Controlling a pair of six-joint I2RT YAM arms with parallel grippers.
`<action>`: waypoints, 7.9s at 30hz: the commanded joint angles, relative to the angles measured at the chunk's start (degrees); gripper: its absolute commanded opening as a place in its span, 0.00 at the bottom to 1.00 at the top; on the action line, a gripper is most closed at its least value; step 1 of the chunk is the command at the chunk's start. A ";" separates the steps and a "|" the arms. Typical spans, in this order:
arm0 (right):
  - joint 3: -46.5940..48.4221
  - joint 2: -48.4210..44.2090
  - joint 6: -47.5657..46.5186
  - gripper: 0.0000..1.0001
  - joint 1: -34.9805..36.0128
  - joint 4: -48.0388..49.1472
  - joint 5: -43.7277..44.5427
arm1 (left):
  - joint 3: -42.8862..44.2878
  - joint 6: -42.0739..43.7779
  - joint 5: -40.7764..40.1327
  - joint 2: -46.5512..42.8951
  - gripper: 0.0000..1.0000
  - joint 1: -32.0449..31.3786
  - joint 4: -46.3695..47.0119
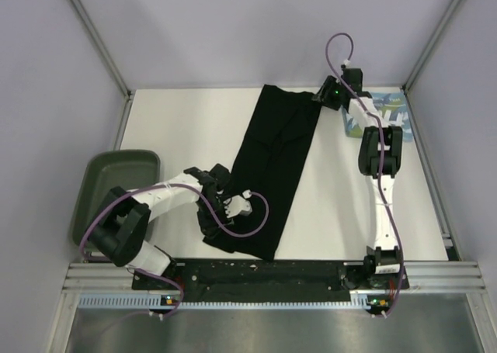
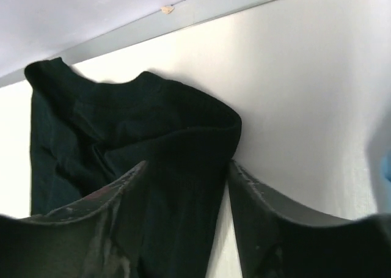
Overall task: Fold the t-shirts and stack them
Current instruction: Rotate the tshirt 80 degree, then grab the bottom of the folded rectangular tshirt with both arms, then fold the folded rectangular tshirt in 1/3 of the way, then grab one side of the 2/3 rectangular tshirt with both arms
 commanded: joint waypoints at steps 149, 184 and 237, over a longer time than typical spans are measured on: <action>-75.15 -54.04 -58.45 0.00 16.61 19.75 -1.17 | 53.25 5.90 -3.33 34.61 0.00 9.10 21.16; -81.54 -76.34 -76.71 0.65 19.23 9.73 -10.74 | 35.62 21.42 20.02 11.35 0.55 11.29 21.53; -86.75 -75.03 -81.75 0.00 39.54 -9.68 4.28 | 13.00 35.96 8.53 4.04 0.00 8.13 13.45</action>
